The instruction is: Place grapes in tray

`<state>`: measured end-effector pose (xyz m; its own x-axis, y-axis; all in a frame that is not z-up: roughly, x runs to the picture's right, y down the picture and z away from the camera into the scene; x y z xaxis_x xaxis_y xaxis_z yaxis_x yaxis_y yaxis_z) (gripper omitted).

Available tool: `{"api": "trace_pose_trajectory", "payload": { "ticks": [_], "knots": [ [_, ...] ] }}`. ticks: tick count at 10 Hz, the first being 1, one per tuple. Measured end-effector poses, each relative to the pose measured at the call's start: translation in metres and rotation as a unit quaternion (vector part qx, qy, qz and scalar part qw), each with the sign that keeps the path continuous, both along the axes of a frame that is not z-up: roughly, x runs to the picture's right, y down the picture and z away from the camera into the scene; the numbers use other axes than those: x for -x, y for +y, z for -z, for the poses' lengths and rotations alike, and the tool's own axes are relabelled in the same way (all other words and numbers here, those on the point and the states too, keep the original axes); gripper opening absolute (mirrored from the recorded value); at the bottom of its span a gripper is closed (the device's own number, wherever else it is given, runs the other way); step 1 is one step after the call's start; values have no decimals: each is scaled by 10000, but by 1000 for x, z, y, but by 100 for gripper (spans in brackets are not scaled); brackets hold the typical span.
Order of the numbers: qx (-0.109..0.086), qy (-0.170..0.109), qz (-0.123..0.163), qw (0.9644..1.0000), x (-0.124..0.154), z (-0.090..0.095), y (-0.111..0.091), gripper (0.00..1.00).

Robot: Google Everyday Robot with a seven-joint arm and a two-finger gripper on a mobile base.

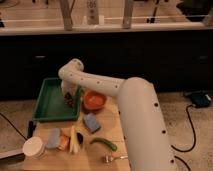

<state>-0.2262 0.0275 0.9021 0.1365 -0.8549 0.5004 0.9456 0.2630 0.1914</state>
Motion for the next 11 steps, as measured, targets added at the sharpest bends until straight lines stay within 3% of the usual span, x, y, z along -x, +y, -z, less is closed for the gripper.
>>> {"api": "trace_pose_trajectory", "payload": {
  "ticks": [11],
  "knots": [
    [8, -72, 16, 10000, 0, -3, -4, 7]
  ]
}}
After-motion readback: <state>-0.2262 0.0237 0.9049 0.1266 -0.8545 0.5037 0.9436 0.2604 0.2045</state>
